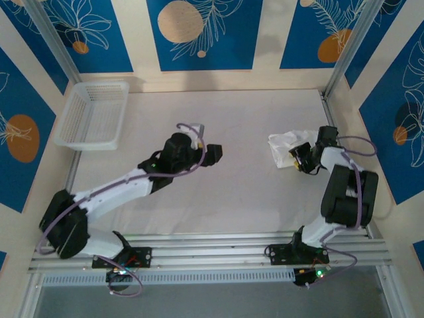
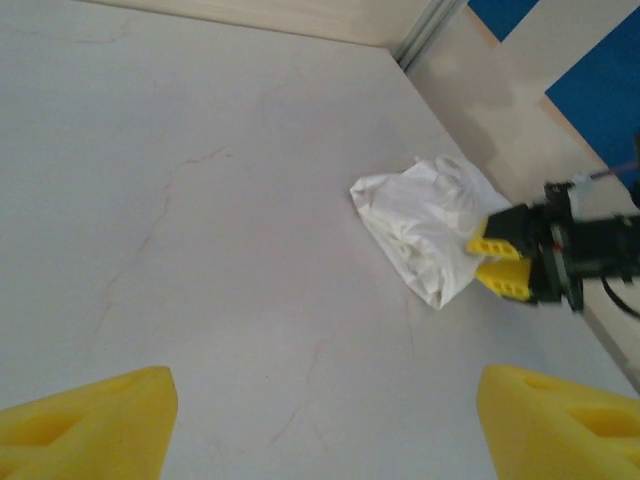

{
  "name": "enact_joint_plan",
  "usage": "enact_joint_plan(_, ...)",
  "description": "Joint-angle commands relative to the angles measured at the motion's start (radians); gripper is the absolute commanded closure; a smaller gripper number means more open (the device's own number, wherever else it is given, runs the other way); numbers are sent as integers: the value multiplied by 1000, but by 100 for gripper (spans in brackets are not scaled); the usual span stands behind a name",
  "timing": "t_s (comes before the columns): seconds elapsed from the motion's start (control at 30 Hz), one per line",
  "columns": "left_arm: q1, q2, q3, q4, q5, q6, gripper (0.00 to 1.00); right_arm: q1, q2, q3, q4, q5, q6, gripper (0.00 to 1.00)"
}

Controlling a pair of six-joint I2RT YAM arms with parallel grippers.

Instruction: Fold the inside-out t-shirt

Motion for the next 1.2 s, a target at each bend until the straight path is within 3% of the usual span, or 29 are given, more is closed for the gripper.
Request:
enact_joint_plan(0.0,-3,-50,-124,-66,-97,26,23,-4,115,120,-5,56,-43,63)
enact_joint_plan(0.13,0,-89,-202,-65,-173,-16,23,14,249,245,-16,114,-64,71)
enact_joint_plan(0.33,15,-71,-165,-58,-172,46,23,57,414,476,-112,197,-67,73)
enact_joint_plan(0.7,71,5,-138,-20,-76,72,23,121,714,1028,-377,348,-164,72)
enact_joint_plan(0.87,103,42,-124,-12,-39,77,23,108,933,1399,-552,340,-166,71)
enact_joint_plan(1.07,130,49,-110,14,-40,138,18,124,1234,2116,-863,323,-236,66)
enact_joint_plan(1.1,131,40,-113,17,-53,159,17,126,1232,2168,-896,322,-246,65)
enact_joint_plan(1.17,132,15,-119,13,-90,189,14,129,1133,2075,-908,321,-273,61)
